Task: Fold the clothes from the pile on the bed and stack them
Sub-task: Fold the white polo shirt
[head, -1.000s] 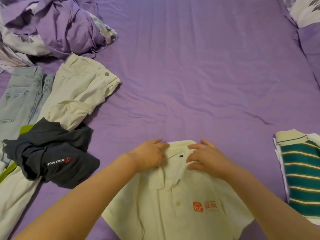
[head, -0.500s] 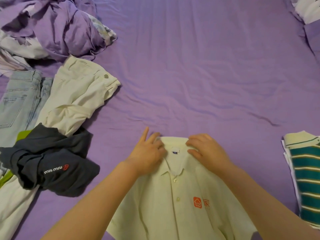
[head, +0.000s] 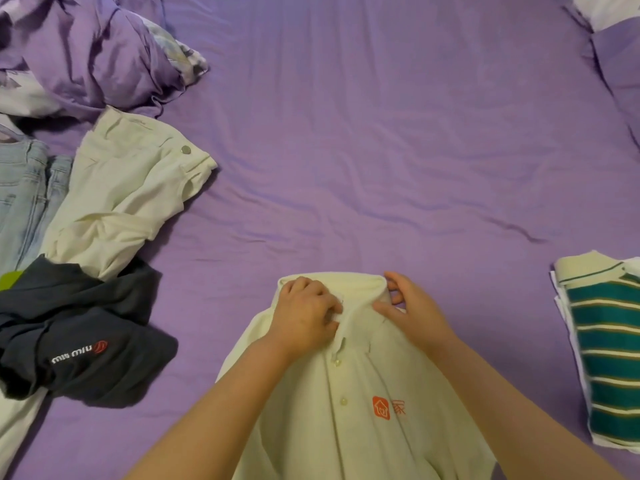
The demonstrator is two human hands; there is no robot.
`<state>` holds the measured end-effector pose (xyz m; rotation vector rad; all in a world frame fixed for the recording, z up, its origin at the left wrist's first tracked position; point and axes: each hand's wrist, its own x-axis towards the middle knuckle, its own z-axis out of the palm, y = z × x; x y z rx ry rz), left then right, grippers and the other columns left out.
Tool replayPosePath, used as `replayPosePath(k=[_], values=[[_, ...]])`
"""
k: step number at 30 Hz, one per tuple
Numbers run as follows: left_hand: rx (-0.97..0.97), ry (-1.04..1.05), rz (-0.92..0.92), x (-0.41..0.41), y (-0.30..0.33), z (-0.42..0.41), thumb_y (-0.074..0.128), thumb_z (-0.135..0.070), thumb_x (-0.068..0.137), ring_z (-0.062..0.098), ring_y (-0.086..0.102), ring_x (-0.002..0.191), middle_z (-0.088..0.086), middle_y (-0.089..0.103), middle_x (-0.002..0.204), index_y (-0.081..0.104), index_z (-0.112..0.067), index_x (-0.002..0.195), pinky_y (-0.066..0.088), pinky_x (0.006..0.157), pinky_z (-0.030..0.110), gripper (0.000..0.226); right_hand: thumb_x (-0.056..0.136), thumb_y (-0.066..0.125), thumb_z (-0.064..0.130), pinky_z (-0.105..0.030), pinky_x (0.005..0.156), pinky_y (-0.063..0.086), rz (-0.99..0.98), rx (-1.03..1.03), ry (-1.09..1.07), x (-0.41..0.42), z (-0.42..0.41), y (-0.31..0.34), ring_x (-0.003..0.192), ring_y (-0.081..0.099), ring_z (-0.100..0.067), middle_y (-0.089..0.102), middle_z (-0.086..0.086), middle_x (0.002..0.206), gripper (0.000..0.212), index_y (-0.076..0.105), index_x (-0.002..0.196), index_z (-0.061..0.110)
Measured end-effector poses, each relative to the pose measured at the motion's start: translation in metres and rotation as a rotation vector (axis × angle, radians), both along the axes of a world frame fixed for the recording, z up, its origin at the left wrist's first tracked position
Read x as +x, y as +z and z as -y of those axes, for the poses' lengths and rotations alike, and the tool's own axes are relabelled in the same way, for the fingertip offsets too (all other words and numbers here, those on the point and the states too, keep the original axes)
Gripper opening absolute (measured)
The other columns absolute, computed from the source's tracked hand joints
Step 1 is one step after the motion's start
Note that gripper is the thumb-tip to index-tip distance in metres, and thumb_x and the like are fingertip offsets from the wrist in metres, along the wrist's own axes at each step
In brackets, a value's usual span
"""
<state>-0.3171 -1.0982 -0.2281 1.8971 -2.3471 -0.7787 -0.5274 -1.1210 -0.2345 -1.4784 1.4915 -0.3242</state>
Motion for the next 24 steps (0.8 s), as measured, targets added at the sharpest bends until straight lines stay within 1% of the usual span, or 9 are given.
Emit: replayPosePath(k=[2,3,6,8,10,14,18,21,24], values=[[-0.01,0.126,-0.132,-0.005,0.003,0.009,0.061,-0.031,0.083,0.015,0.039,0.117,-0.011,0.054,0.115,0.066,-0.032,0.111,0.025,0.094,0.023,0.029,0.086,0.067,0.026,-0.022,0.078,0.045,-0.072,-0.03,0.079,0.002,0.006,-0.002,0.092,0.056,-0.01,0.055,0.011,0.103,0.033,0.055,0.117,0.021],[-0.03,0.163,-0.125,-0.005,0.004,0.015,0.061,-0.029,0.082,0.016,0.039,0.119,-0.01,0.053,0.119,0.063,-0.031,0.116,0.028,0.092,0.024,0.034,0.086,0.067,0.027,-0.027,0.081,0.043,-0.109,-0.043,0.125,0.003,0.009,-0.003,0.095,0.053,-0.013,0.054,0.009,0.101,0.031,0.057,0.114,0.019],[0.075,0.126,0.114,0.008,0.006,0.033,0.057,-0.038,0.089,0.019,0.037,0.127,-0.008,0.049,0.132,0.052,-0.034,0.13,0.03,0.099,0.032,0.042,0.088,0.065,0.029,-0.024,0.066,0.035,-0.113,-0.056,0.159,-0.001,0.012,-0.002,0.079,0.048,-0.011,0.049,0.01,0.08,0.012,0.057,0.088,0.021],[0.18,0.082,0.12,0.019,0.008,0.037,0.054,-0.039,0.093,0.019,0.045,0.122,-0.006,0.053,0.127,0.055,-0.032,0.128,0.037,0.095,0.031,0.036,0.09,0.063,0.032,-0.019,0.055,0.03,-0.067,-0.01,0.112,-0.009,0.011,-0.002,0.063,0.043,-0.004,0.045,0.011,0.067,0.025,0.047,0.073,0.024],[0.225,0.057,0.056,0.024,0.008,0.035,0.051,-0.037,0.096,0.019,0.053,0.113,-0.003,0.058,0.117,0.06,-0.029,0.121,0.04,0.083,0.028,0.028,0.092,0.058,0.037,-0.021,0.053,0.03,-0.084,0.015,0.075,-0.014,0.009,-0.001,0.058,0.039,-0.006,0.041,0.01,0.063,0.034,0.039,0.069,0.021],[0.202,0.076,0.13,0.019,0.007,0.038,0.045,-0.039,0.099,0.02,0.056,0.109,-0.002,0.061,0.115,0.061,-0.03,0.119,0.041,0.078,0.029,0.028,0.093,0.046,0.053,-0.031,0.057,0.033,-0.311,-0.019,0.098,-0.011,0.009,-0.002,0.07,0.05,-0.018,0.051,0.006,0.071,0.039,0.046,0.077,0.017],[0.061,0.145,0.275,-0.002,0.011,0.038,0.043,-0.029,0.097,0.023,0.046,0.116,-0.002,0.054,0.124,0.056,-0.028,0.127,0.034,0.089,0.031,0.032,0.096,0.038,0.055,-0.031,0.061,0.038,-0.355,0.031,0.145,-0.019,0.009,0.005,0.077,0.053,-0.017,0.055,0.009,0.077,0.035,0.049,0.084,0.024],[-0.142,0.008,0.018,-0.032,0.022,0.026,0.05,-0.02,0.093,0.024,0.045,0.118,-0.004,0.058,0.121,0.062,-0.026,0.121,0.032,0.092,0.033,0.031,0.097,0.04,0.049,-0.028,0.072,0.042,-0.317,0.128,0.171,-0.054,-0.002,0.012,0.087,0.057,-0.017,0.061,0.009,0.086,0.031,0.057,0.089,0.023],[-0.155,-0.367,-0.105,-0.074,0.025,0.009,0.047,-0.013,0.092,0.022,0.039,0.133,-0.003,0.058,0.128,0.06,-0.021,0.125,0.026,0.106,0.035,0.036,0.092,0.058,0.042,-0.025,0.072,0.04,-0.275,0.213,0.212,-0.088,-0.03,0.018,0.09,0.056,-0.015,0.06,0.01,0.092,0.021,0.058,0.098,0.022]])
